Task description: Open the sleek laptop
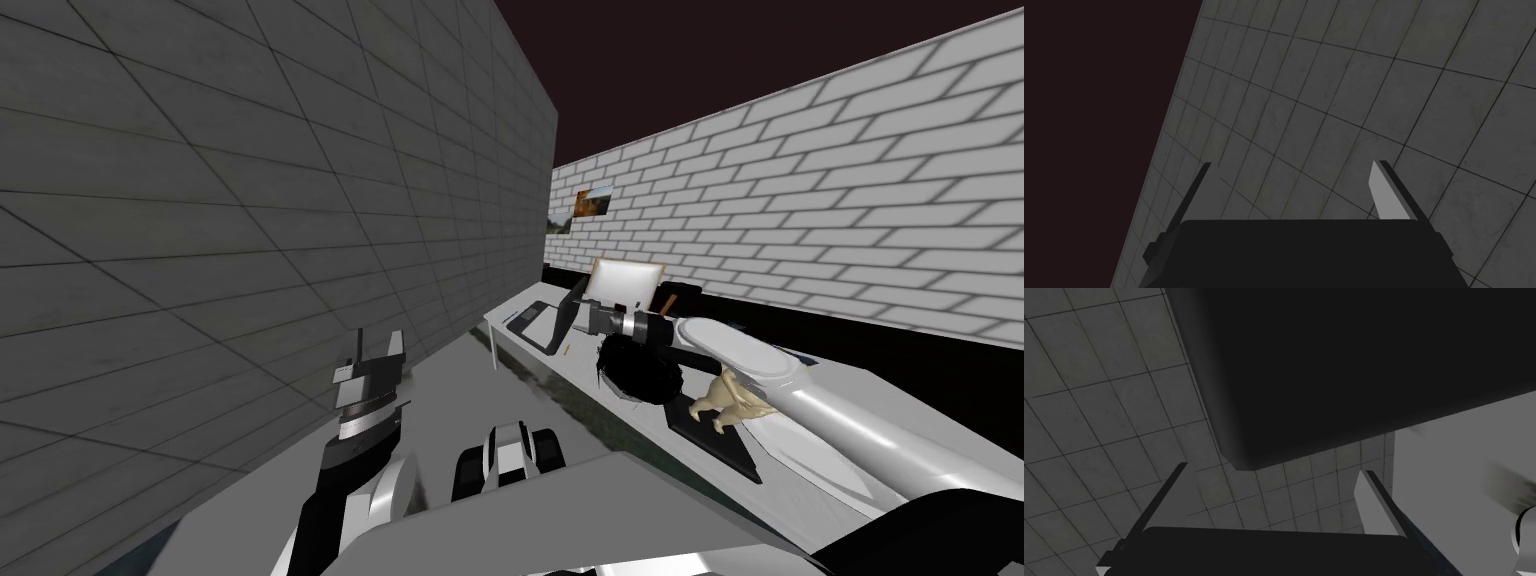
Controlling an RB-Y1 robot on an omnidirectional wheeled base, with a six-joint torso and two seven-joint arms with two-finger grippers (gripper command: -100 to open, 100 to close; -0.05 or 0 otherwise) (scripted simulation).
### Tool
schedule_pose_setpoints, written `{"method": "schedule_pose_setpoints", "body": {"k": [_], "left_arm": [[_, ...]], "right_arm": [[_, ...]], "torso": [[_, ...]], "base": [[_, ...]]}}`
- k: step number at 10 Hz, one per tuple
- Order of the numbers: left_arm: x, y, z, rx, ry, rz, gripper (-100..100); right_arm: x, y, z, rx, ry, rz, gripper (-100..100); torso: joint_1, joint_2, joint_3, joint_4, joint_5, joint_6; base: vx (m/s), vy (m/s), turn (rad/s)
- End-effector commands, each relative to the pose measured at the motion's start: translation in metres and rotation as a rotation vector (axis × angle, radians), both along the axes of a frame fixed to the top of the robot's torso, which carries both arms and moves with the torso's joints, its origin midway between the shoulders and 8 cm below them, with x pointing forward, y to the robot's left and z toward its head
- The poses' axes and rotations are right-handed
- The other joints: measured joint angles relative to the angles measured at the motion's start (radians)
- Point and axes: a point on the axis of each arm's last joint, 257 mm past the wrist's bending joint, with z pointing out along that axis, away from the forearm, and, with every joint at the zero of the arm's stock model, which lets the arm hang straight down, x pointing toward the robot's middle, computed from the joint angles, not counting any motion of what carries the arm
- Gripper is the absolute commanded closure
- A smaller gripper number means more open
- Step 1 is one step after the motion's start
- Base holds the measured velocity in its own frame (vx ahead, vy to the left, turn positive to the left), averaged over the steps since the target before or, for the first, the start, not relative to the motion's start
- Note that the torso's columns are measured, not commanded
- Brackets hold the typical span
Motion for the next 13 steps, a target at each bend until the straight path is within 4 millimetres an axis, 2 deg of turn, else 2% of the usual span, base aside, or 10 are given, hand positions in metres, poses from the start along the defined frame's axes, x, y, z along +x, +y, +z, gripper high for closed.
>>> {"method": "schedule_pose_setpoints", "body": {"k": [1, 3, 4, 8, 13], "left_arm": [[0.000, 0.000, 0.000, 0.000, 0.000, 0.000, 0], [0.000, 0.000, 0.000, 0.000, 0.000, 0.000, 0], [0.000, 0.000, 0.000, 0.000, 0.000, 0.000, 0], [0.000, 0.000, 0.000, 0.000, 0.000, 0.000, 0], [0.000, 0.000, 0.000, 0.000, 0.000, 0.000, 0]], "right_arm": [[0.005, -0.011, 0.003, -0.129, -0.038, 0.009, -100], [0.004, -0.009, 0.003, -0.102, -0.030, 0.007, -100], [0.004, -0.008, 0.003, -0.101, -0.030, 0.007, 100], [-0.004, -0.013, 0.003, -0.177, 0.052, 0.046, 100], [-0.016, -0.017, 0.004, -0.282, 0.168, 0.088, 100]], "torso": [[0.000, 0.000, 0.000, 0.000, 0.000, 0.000], [-0.001, 0.000, 0.000, 0.000, 0.000, 0.000], [-0.001, 0.001, 0.000, 0.000, 0.000, 0.000], [0.006, -0.006, -0.004, -0.002, 0.002, -0.001], [0.000, -0.005, -0.003, -0.003, -0.001, -0.003]], "base": [[0.050, 0.042, 0.000], [0.013, 0.010, 0.000], [0.000, 0.000, 0.000], [0.105, 0.092, -0.077], [0.103, 0.092, -0.058]]}}
